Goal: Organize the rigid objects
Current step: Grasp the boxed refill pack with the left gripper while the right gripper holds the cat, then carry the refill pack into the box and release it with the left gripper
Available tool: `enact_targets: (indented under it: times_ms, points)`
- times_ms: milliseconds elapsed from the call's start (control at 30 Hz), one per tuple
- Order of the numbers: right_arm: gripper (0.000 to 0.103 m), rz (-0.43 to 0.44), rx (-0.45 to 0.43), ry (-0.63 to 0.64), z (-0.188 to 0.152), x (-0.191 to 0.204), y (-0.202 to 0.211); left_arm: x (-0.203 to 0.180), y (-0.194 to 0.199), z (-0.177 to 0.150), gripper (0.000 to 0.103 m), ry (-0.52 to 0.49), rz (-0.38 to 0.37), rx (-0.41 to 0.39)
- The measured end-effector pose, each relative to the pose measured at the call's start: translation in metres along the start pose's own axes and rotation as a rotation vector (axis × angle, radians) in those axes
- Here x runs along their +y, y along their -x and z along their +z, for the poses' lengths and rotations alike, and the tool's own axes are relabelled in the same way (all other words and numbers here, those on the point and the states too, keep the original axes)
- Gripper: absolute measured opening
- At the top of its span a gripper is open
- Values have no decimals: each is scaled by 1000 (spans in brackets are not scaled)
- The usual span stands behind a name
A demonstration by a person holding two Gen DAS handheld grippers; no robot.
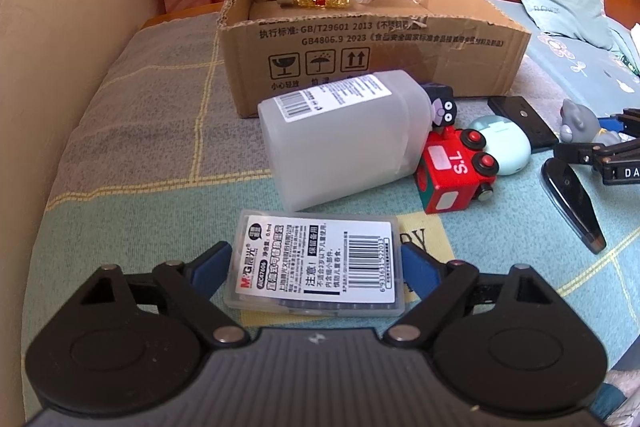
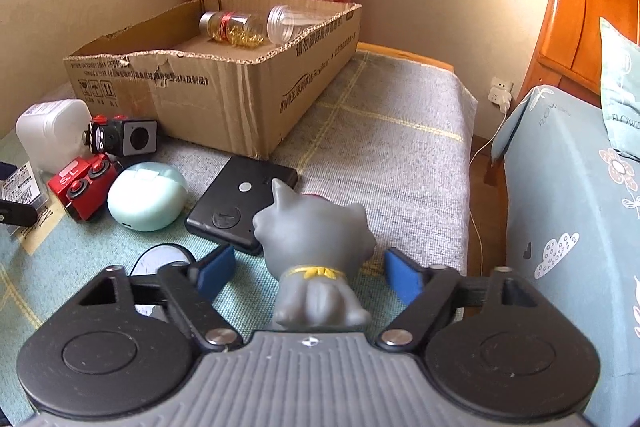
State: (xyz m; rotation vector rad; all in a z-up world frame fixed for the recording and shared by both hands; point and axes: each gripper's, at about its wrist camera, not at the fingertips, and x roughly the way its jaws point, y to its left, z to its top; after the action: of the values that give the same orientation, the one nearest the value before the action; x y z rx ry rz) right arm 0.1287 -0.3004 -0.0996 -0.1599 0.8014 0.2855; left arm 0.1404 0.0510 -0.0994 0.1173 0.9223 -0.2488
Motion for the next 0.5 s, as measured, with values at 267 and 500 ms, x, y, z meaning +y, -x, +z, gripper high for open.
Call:
enact_targets:
  times_ms: [267, 500]
  points:
    - [63, -23, -27, -18, -6, 3, 9, -1, 0, 0, 89, 4, 2, 1]
    - [52, -42, -15, -27, -6, 5, 13, 1, 0, 2, 89, -8, -9, 12]
